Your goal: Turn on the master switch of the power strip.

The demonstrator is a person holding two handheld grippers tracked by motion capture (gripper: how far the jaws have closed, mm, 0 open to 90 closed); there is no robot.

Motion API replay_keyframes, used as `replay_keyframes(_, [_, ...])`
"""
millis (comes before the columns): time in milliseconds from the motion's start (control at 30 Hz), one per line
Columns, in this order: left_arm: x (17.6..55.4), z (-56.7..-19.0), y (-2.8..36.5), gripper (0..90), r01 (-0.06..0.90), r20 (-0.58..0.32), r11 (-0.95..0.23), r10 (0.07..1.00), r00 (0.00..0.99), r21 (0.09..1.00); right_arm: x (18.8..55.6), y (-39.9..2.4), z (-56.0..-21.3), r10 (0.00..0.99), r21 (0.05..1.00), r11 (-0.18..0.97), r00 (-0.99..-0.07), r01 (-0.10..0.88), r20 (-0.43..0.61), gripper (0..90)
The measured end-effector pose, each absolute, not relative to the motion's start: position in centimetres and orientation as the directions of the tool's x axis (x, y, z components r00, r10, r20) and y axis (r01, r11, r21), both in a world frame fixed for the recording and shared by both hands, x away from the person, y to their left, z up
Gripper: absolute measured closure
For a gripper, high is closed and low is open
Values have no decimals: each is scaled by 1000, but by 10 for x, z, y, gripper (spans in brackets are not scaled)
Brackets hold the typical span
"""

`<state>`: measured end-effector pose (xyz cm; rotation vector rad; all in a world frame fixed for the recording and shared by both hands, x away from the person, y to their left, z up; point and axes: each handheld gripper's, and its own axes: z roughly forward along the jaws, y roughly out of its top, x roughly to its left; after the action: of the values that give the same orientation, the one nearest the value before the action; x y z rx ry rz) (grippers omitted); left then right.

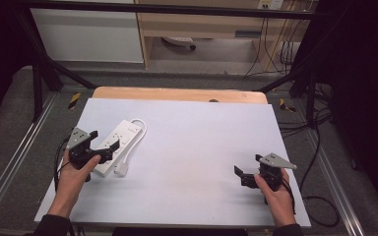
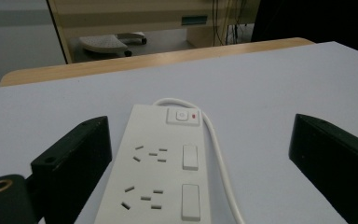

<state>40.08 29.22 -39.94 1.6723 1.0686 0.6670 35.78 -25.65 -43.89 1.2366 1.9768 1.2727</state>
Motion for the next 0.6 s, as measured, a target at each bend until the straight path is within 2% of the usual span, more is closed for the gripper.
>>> replay_keyframes(267, [409, -390, 293, 75, 357, -119, -60, 880, 460, 932, 357, -258, -437, 882, 893, 147, -465, 425, 76, 47])
replay_keyframes(600, [435, -382, 273, 76, 370, -83, -119, 870, 486, 921, 358, -256, -437, 875, 894, 151, -477, 422, 77, 51])
